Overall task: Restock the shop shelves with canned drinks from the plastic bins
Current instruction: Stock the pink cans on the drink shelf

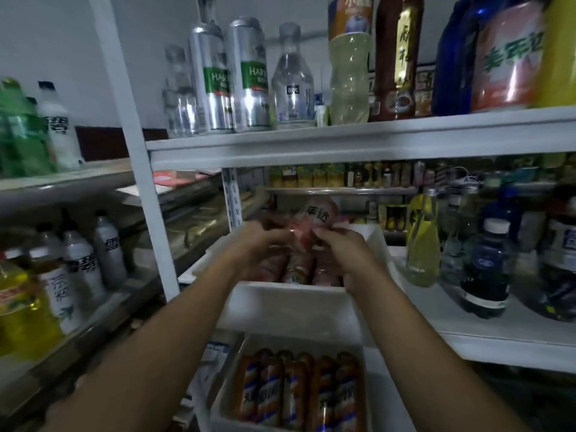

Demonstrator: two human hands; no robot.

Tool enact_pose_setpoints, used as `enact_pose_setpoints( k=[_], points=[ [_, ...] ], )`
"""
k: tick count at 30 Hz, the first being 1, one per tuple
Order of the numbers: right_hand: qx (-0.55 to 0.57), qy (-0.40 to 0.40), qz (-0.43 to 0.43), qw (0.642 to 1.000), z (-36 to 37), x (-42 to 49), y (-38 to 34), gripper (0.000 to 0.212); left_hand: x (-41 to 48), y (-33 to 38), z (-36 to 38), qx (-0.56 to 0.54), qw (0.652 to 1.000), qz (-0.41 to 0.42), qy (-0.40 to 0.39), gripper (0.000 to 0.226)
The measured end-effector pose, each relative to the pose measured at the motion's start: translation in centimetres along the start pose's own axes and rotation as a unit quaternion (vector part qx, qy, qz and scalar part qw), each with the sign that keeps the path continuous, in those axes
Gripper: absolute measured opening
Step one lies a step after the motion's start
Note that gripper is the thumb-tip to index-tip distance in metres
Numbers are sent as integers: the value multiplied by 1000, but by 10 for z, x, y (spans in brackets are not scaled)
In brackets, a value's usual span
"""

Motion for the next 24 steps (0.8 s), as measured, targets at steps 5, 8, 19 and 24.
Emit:
enact_pose_setpoints(
  k=[5,8,19,24],
  points=[
    [15,-33,3,999,1,-8,-4,23,0,2,6,64,996,45,-38,18],
    [3,-53,-1,999,6,-11,-8,19,-2,7,3,24,998,47,-27,22],
    [-50,-117,-102,987,63,-25,-40,28,-54,50,-54,24,988,119,91,39],
    [-29,-203,-81,975,143,-49,-31,23,-110,59,-127,63,971,133,186,31]
  ],
)
Point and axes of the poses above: each hand's wrist, its own x-axis towards the middle knuckle, its own z-axis out of the palm, y = z × x, the point moved 6 cm from there along x, towards the middle knuckle, and after that the axes turned 2 degrees about z, right-handed, at the moved point
